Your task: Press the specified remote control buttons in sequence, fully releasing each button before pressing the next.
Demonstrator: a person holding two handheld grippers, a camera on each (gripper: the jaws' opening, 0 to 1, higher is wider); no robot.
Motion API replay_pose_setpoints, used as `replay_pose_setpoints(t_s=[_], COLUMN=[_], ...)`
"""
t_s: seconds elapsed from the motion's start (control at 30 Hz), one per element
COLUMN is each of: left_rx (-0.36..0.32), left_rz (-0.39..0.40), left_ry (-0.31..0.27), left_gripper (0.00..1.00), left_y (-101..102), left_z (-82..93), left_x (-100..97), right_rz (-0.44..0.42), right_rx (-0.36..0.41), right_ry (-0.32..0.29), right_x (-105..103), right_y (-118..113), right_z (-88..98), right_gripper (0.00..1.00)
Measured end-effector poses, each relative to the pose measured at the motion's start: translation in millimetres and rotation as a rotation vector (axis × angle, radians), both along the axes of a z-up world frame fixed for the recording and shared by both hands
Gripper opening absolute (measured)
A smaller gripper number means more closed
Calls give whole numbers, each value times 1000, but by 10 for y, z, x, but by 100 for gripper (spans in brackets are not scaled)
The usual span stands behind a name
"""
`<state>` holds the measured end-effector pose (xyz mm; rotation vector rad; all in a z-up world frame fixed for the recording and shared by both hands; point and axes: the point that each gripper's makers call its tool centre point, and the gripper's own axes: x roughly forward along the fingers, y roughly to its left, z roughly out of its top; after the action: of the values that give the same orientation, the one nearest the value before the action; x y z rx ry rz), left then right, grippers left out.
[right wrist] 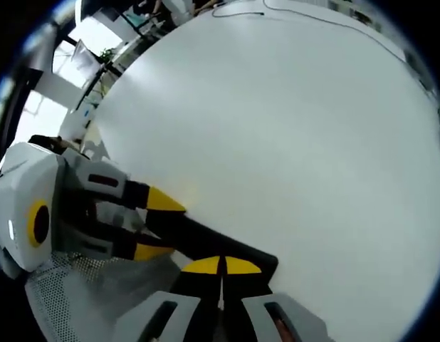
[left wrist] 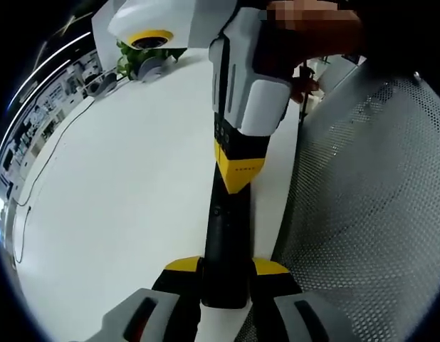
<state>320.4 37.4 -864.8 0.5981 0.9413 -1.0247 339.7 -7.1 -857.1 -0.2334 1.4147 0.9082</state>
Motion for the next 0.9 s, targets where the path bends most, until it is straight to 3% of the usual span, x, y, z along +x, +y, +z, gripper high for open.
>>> replay_pose_setpoints(t_s=[0.17,0.4,0.7,0.9], left_rx=[1,0,-9,-11], left_rz=[-1,-2,-5,-1], left_ry=[0,0,-8,-10], left_gripper=[26,26,25,25], left_y=[-3,-9,-14,-18], left_z=[-1,-2,-1,-4], left_x=[1,6,5,6], right_rz=[-17,13,-16,-7], right_rx=[8,-2,6,-19], right_ry=[11,-24,10,-4], right_x=[12,10,4,-7], right_y=[-5,-2,-5,9], right_z=[-7,-1,4,11], right_gripper=[0,0,0,0])
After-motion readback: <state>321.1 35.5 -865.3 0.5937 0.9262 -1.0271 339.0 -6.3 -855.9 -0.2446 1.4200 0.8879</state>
